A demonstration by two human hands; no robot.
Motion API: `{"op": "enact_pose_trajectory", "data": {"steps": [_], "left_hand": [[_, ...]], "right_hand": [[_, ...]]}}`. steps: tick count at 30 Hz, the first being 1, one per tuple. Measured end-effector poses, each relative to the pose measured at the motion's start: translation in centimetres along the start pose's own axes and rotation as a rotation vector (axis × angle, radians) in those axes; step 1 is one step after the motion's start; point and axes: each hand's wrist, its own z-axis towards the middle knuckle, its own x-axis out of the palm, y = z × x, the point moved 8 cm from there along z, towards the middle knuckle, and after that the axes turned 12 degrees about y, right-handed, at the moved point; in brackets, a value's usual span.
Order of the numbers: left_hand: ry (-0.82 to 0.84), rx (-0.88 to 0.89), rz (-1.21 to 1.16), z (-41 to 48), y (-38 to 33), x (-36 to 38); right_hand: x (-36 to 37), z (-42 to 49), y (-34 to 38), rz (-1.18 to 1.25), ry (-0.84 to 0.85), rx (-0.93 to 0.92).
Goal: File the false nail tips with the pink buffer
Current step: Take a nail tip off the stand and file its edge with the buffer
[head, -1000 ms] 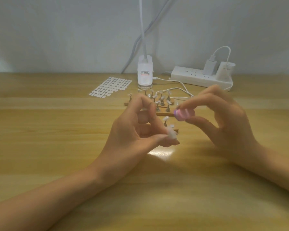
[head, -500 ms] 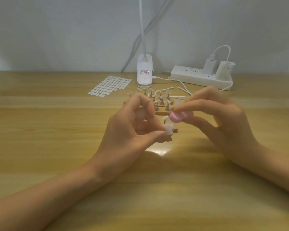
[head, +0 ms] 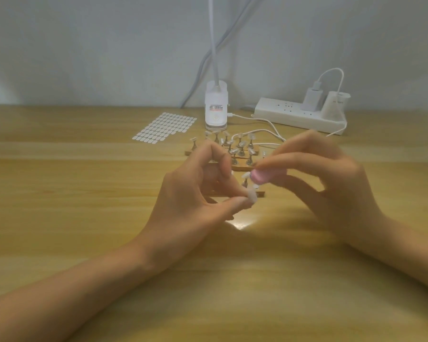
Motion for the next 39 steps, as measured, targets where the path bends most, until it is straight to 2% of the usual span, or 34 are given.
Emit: {"op": "enact_pose_trajectory", "data": {"steps": [2,4,6,9,13,17,21,25,28,30,33,37,39], "left_hand": [[0.007,-0.005,0.012,0.0,-0.2,0.2],[0.011,-0.006,0.025,0.0,-0.2,0.2],[0.002,-0.010,0.041,0.1,-0.1,0.1],[-0.005,0.001,0.053,0.1,-0.3,0.1],[-0.008,0.022,0.063,0.1,-0.5,0.0],[-0.006,0.036,0.076,0.1,-0.5,0.2],[-0.004,0.045,0.078,0.1,-0.5,0.2],[-0.002,0.023,0.045,0.1,-0.4,0.3],[0.004,0.012,0.026,0.2,0.0,0.2],[0.016,-0.003,-0.007,0.3,0.2,0.2],[0.032,-0.011,-0.048,0.3,0.3,0.4],[0.043,-0.020,-0.077,0.4,0.5,0.4],[0.046,-0.007,-0.101,0.4,0.5,0.4]], "right_hand": [[-0.4,-0.1,0.4,0.035,-0.014,-0.025],[0.9,-0.2,1.6,0.072,0.059,-0.096],[1.3,-0.1,1.2,0.057,0.083,-0.070],[-0.2,-0.1,-0.2,0.038,-0.008,0.028],[1.4,-0.1,1.3,0.078,0.078,-0.070],[0.1,0.0,-0.3,0.057,0.008,0.039],[1.4,0.0,1.1,0.096,0.082,-0.050],[0.1,0.0,-0.6,0.104,0.011,0.066],[1.0,0.0,0.8,0.151,0.060,-0.023],[1.2,0.1,0.2,0.117,0.089,0.005],[0.1,0.1,-0.5,0.119,0.015,0.061],[1.2,0.1,1.2,0.103,0.071,-0.063],[0.7,0.2,-0.1,0.060,0.051,0.009]]}}
